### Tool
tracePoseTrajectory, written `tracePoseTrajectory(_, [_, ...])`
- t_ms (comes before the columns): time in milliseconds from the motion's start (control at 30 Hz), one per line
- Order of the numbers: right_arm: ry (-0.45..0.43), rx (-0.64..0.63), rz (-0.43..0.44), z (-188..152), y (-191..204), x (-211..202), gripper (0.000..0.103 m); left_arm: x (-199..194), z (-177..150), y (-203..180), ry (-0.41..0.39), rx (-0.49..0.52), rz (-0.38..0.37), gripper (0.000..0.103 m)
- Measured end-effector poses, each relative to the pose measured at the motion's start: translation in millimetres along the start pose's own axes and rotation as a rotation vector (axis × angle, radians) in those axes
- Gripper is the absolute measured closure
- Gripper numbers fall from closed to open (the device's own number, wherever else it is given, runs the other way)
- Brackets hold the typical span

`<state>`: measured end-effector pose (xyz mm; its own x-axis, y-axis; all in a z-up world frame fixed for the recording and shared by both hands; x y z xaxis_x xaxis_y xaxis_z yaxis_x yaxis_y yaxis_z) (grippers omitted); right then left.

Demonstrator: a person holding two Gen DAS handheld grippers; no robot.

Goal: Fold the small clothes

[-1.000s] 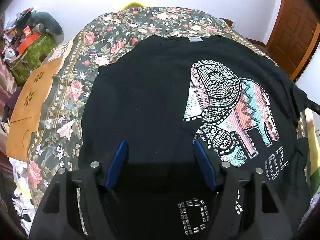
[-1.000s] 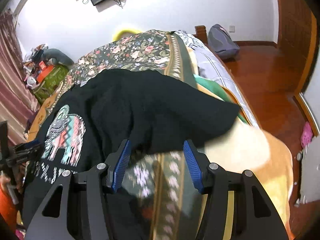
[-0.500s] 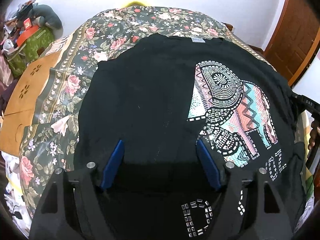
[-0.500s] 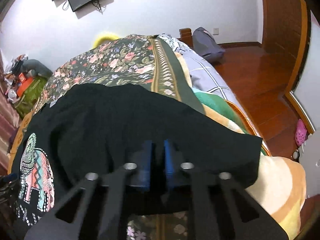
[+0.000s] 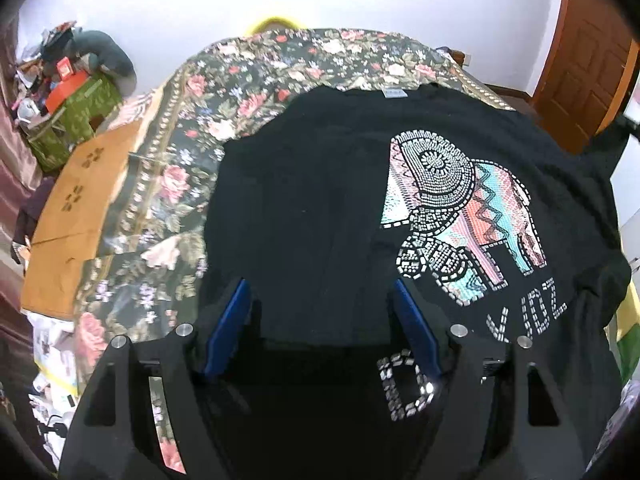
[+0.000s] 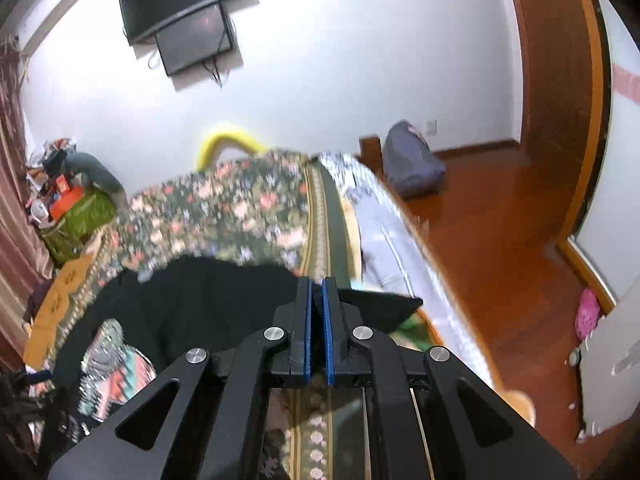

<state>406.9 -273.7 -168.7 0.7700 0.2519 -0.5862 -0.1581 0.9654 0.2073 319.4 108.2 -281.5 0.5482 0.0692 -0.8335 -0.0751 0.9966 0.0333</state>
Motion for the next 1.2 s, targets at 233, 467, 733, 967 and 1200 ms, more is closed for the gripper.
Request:
tracePoseTrajectory(233, [-0.029,-0.119,0.122,16.6,73.0,-3.2,0.099,-21.2,-2.4,14.3,-0.029,-0.035,-0.006,0.029])
tracePoseTrajectory(467, [0.132,-0.331,0.326,-48.7,178.3,27.3,0.099,-30.6,-13.6,25.4,-0.041,-0.016,0.028,0.029])
tracePoseTrajectory(733, [0.387,-0.379,0.352,-146.1,192.4,75.7,0.094,-25.0,-25.5,37.4,-0.01,-0.017,0.041,0.029])
tracePoseTrajectory(967, [0.358,-0.392,0.346,-118.3,170.9,50.2,0.059,-19.8,-2.2,51.6,-0.031,-0.065,0.025,0.029])
tracePoseTrajectory(1200, [0.268,-0.257,0.263,-78.7,119.4,56.4,0.054,30.2,30.3,81.8,0.039,-0.133,0.045,0.029])
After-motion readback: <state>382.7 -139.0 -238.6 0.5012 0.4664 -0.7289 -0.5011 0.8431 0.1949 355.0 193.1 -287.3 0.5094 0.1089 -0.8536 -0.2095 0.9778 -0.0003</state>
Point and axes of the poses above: each gripper's, at about its wrist camera, not at the fingertips, and x roughly the way its jaws point, y to its left, z to its top, the point moved 7 cm from there along x, roughly the way its jaws point, and after that the axes turned 1 degree about -z, right-handed, at the moved point
